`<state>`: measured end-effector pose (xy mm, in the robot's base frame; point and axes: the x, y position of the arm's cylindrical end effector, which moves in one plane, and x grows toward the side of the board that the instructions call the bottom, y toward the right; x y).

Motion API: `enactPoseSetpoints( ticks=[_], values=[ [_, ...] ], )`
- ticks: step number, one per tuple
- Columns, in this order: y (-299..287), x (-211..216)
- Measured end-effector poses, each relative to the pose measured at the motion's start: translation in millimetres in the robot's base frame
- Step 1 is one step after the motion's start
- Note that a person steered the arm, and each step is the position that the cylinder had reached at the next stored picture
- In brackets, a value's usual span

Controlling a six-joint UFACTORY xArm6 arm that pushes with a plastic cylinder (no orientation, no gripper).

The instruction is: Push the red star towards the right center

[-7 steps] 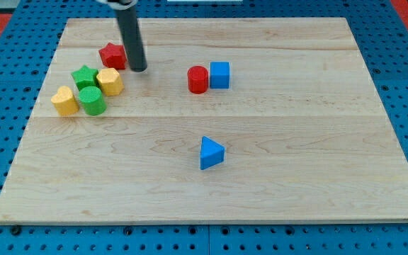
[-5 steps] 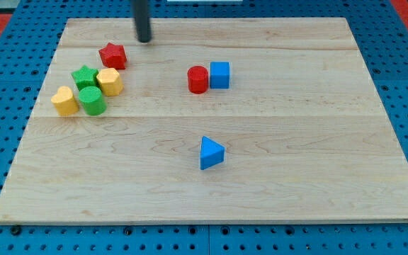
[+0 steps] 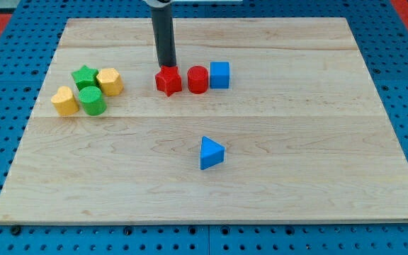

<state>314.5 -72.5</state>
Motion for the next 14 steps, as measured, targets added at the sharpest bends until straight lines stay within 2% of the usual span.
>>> enactPoseSetpoints(
  ticks=[4, 5, 6, 7, 8, 10, 11, 12, 13, 14],
  values=[
    [-17.4, 80.0],
    [23.3, 78.2],
    [105.8, 56.2],
    [164.3, 68.9],
    [84.4, 75.7],
    [23.6, 67.7],
    [19.6, 104.5],
    [86.1, 123.6],
    [192.2, 117.5],
    [125.5, 143.1]
  ],
)
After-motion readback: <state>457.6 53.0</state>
